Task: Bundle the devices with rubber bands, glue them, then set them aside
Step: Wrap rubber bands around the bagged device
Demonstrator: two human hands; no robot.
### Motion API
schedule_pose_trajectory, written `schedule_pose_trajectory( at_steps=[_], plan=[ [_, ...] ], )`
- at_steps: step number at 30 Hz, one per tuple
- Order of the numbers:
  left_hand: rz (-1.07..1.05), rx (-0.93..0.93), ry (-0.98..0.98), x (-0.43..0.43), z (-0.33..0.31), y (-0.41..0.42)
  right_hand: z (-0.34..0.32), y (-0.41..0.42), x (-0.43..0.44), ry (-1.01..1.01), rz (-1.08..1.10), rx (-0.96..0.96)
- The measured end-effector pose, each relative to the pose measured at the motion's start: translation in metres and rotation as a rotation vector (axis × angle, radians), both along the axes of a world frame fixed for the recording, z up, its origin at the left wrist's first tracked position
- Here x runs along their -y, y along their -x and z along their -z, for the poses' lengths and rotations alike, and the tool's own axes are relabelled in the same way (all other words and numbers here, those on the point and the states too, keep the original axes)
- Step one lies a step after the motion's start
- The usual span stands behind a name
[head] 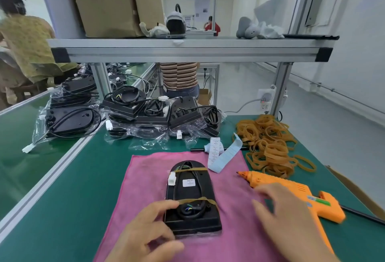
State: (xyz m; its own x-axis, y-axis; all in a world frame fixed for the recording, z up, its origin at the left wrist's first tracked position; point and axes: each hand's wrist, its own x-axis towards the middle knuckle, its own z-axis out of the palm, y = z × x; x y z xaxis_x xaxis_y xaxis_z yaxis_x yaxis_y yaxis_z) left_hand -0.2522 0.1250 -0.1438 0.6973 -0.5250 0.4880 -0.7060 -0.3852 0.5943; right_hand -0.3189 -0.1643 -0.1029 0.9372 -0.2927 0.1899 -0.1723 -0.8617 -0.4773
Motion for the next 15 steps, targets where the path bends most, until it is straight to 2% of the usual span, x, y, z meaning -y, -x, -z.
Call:
schedule_pose_trajectory(
  at_steps=[2, 5, 9, 11, 15],
  plan=[
    [-0.126, -0.034, 0.142, 0.001, -0.006, -0.006, -0.006, 0.014, 0.026, -0.024, 0.229, 0.048],
    [-0.325, -0.177, 0.345, 0.004, -0.011, -0.024, -0.011, 0.029, 0.056, 0.027, 0.449, -0.17],
    [-0.433, -0.318, 0.427, 0.008, -0.01, -0.049, -0.008, 0.032, 0.061, 0.089, 0.452, -0.468],
    [-0.449, -0.359, 0.443, 0.011, -0.006, -0.058, -0.006, 0.029, 0.062, 0.1, 0.417, -0.551],
    [-0.463, -0.376, 0.459, 0.017, 0.008, -0.063, -0.002, 0.029, 0.072, 0.04, 0.402, -0.55]
  ],
)
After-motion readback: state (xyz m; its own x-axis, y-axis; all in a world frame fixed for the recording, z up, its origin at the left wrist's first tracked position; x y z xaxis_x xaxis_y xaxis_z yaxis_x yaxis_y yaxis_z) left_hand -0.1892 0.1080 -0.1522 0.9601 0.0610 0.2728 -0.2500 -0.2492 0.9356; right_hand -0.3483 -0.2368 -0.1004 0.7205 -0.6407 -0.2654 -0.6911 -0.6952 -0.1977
